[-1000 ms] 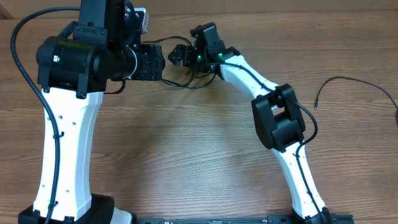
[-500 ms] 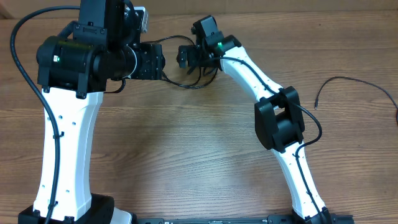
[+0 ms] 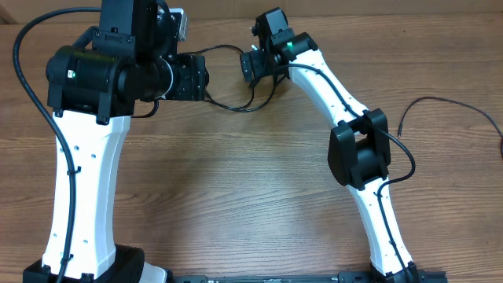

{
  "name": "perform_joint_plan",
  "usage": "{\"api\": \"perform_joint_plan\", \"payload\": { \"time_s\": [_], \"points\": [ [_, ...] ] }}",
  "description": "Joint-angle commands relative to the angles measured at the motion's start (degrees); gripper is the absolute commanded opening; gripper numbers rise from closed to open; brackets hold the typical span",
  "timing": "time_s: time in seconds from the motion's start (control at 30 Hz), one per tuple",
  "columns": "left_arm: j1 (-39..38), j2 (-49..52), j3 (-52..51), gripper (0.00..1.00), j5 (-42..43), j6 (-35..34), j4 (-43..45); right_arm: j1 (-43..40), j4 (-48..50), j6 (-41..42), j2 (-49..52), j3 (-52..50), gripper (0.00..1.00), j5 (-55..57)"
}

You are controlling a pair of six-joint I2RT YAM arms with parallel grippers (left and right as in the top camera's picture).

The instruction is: Untangle cables

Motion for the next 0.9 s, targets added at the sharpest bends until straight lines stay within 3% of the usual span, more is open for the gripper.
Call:
{"api": "perform_joint_plan", "payload": {
  "time_s": [0.0, 0.17, 0.5, 0.57, 0.67, 0.87],
  "points": [
    [-0.4, -1.5, -0.1, 0.68, 1.2, 1.3, 0.3, 0.4, 0.5, -5.3, -0.1, 1.6, 1.00, 0.3],
    [-0.4, -1.5, -0.1, 0.68, 2.8, 1.2, 0.9, 0.7, 0.9, -5.2, 0.8, 1.6, 0.90, 0.3],
    [-0.4, -1.5, -0.1, 0.69, 3.1, 1.3, 0.8, 3.0, 3.9, -5.0, 3.0, 1.6, 0.89, 0.3],
    [-0.4, -1.5, -0.1, 0.69, 3.1, 1.3, 0.9, 3.2, 4.2, -4.7, 3.0, 1.6, 0.84, 0.4],
    [-0.4, -1.5, -0.1, 0.70, 3.1, 1.3, 1.1, 3.4, 5.0, -3.6, 3.0, 1.6, 0.66, 0.4],
    [-0.4, -1.5, -0.1, 0.70, 3.4, 1.3, 1.0, 3.4, 5.7, -3.5, 3.5, 1.6, 0.65, 0.4]
  ]
}}
